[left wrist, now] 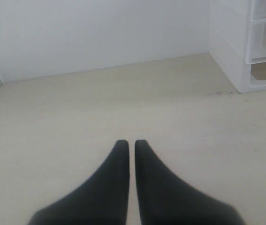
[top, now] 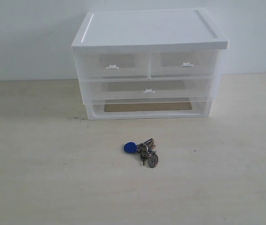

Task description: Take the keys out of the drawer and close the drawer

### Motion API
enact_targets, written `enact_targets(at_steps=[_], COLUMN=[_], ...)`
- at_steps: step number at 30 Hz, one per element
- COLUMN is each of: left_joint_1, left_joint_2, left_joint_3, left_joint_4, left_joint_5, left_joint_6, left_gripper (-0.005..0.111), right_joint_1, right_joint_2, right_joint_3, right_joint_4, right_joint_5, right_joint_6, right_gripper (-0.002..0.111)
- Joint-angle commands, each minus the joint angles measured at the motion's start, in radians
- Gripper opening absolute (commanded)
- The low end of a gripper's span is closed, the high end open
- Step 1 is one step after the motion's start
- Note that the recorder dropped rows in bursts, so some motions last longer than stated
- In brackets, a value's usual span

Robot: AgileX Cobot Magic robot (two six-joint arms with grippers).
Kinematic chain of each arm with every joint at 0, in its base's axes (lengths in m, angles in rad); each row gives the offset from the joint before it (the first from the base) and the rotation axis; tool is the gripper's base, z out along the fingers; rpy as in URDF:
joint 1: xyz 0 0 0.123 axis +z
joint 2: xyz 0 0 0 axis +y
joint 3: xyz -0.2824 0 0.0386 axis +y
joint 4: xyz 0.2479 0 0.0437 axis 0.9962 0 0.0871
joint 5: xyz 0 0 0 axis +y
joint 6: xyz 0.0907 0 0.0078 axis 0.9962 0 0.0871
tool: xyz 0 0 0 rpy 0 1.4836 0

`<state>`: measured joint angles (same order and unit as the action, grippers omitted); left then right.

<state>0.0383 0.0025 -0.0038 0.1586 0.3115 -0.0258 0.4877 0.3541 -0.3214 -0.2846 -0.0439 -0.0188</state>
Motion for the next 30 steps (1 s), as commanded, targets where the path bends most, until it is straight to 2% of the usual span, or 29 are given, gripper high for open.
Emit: enact_targets(at_steps=[1,5,10,11,17,20,30], left_joint_1=[0.003,0.003,0.003,0.003,0.003,0.003,0.003], left_joint_2=[-0.003,-0.003,-0.003,-0.003,-0.003,-0.003,-0.003], left_joint_3=[0.004,0.004,0.004,0.004,0.004,0.004,0.004], left_joint_4=[-0.002,-0.002,-0.002,-0.002,-0.002,-0.002,-0.002], left_joint_5=[0.0,0.0,0.0,0.0,0.0,0.0,0.0], left_joint_6=[-0.003,-0.003,-0.003,-0.003,-0.003,-0.003,-0.003], left_gripper=[0.004,0.004,0.004,0.004,0.004,0.004,0.004], right_joint_1=[-0.002,-0.007,-0.123,-0.162,-0.398,-0.482,-0.508], right_joint_2=[-0.062,-0.13,-0.227,-0.249,-0.344,-0.354,-0.354], right_joint_3=[0.127,0.235,0.321,0.321,0.321,0.321,0.321], right_joint_4=[0.153,0.285,0.41,0.445,0.46,0.458,0.307], right_joint_5=[-0.194,-0.244,-0.311,-0.237,-0.068,0.044,0.366], right_joint_6=[-0.167,-0.287,-0.236,-0.212,-0.101,-0.041,-0.038], right_gripper=[0.0,0.0,0.0,0.0,0.0,0.0,0.0])
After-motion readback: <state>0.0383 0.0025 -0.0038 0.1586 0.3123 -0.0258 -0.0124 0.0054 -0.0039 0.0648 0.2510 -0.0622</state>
